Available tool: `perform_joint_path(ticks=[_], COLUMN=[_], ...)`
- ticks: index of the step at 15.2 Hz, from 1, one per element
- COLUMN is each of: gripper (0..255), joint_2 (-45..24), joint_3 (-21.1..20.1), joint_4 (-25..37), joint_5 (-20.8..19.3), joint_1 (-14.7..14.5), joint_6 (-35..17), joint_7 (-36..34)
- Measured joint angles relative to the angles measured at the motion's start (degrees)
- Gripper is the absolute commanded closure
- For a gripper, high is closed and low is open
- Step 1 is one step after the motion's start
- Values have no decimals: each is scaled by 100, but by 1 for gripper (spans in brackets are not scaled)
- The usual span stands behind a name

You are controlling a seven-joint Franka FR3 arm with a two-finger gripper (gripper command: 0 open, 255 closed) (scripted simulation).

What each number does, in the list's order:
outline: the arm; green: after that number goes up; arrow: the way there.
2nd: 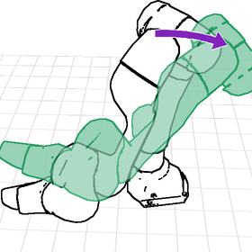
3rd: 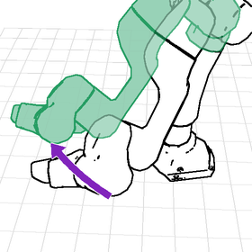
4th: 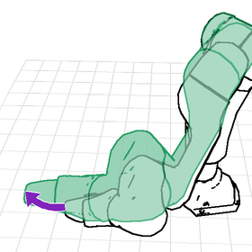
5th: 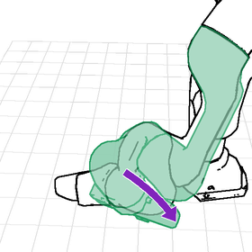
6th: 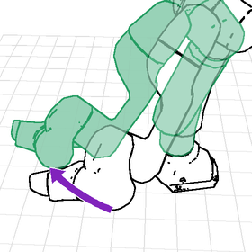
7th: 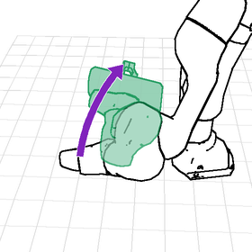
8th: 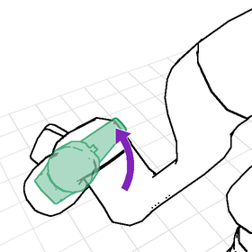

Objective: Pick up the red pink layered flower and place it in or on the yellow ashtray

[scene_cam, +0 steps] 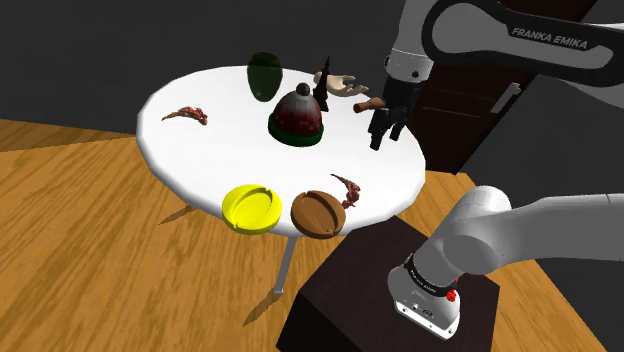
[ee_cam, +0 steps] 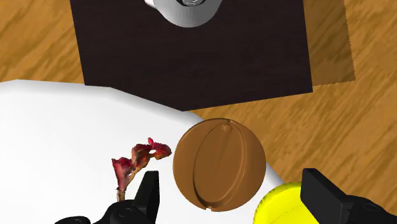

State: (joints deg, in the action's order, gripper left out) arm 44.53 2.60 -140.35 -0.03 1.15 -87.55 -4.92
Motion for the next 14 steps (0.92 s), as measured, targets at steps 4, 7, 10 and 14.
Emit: perform_joint_path(ticks=[4,7,10,14], gripper=[0,0,0,0], joint_2=[-53,-222,-474,-1080], joint_3=[93,171,308,492], joint_4=[-326,-710,-1030,-1333], joint_5=[-153,-318,-533,-812], joint_1=[62,124,226,363], joint_6=[-412,-1026,-1666,-2676], joint_7=[119,208,340,475])
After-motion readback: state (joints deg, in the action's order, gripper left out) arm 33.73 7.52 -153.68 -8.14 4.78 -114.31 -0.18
